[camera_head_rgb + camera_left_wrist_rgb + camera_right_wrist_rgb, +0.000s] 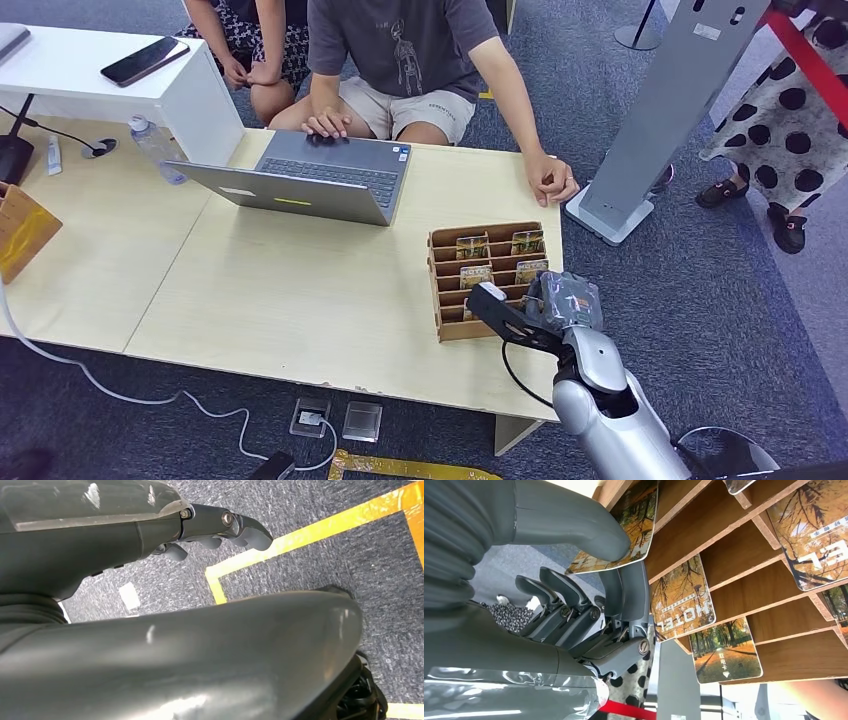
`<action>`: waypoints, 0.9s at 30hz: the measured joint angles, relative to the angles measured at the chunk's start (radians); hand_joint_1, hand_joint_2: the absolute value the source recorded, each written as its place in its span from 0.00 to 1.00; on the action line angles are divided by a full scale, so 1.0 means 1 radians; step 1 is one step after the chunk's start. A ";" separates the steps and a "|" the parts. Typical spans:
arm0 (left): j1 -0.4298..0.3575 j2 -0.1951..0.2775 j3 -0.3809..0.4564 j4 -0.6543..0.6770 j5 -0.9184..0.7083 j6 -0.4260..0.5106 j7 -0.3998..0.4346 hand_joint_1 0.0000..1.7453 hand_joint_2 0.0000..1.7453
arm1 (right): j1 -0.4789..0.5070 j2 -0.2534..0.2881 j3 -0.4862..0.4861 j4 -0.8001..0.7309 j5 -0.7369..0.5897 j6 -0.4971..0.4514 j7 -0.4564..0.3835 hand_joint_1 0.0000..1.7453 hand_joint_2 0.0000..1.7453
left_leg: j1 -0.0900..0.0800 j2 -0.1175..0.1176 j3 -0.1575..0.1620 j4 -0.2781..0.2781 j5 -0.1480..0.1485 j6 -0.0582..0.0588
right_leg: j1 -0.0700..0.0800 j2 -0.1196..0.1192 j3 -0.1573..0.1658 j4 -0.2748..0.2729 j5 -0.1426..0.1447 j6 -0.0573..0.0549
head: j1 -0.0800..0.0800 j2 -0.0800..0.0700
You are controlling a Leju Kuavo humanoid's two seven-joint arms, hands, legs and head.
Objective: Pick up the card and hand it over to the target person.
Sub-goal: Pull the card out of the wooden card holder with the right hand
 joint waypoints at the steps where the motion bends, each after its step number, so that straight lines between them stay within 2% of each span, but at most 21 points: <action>1: 0.000 0.000 0.002 0.000 0.001 0.000 0.000 0.00 0.00 | 0.001 0.000 0.000 -0.001 0.000 0.000 0.000 1.00 1.00 | 0.000 0.000 0.000 0.000 0.000 0.000 | 0.000 0.000 0.000 0.000 0.000 0.000 | 0.000 0.000; 11: 0.001 -0.003 0.008 -0.001 0.007 -0.004 -0.002 0.00 0.00 | 0.009 -0.019 -0.006 -0.080 -0.004 -0.004 -0.001 1.00 1.00 | 0.000 -0.001 -0.001 0.003 -0.001 0.000 | 0.000 -0.001 -0.001 0.003 -0.002 0.000 | 0.000 0.000; 19: 0.014 -0.004 0.018 0.001 0.019 -0.004 -0.012 0.00 0.00 | 0.042 -0.077 -0.033 -0.403 0.002 0.027 0.018 1.00 1.00 | 0.000 -0.001 -0.002 0.002 -0.001 0.000 | 0.000 -0.001 -0.002 0.002 -0.002 0.000 | 0.000 0.000; 27: 0.023 -0.005 0.025 0.004 0.027 -0.004 -0.025 0.00 0.00 | 0.060 -0.108 -0.059 -0.596 0.017 0.045 0.024 1.00 1.00 | -0.001 -0.002 -0.004 0.005 -0.003 0.000 | -0.001 -0.002 -0.004 0.005 -0.003 0.001 | 0.000 0.000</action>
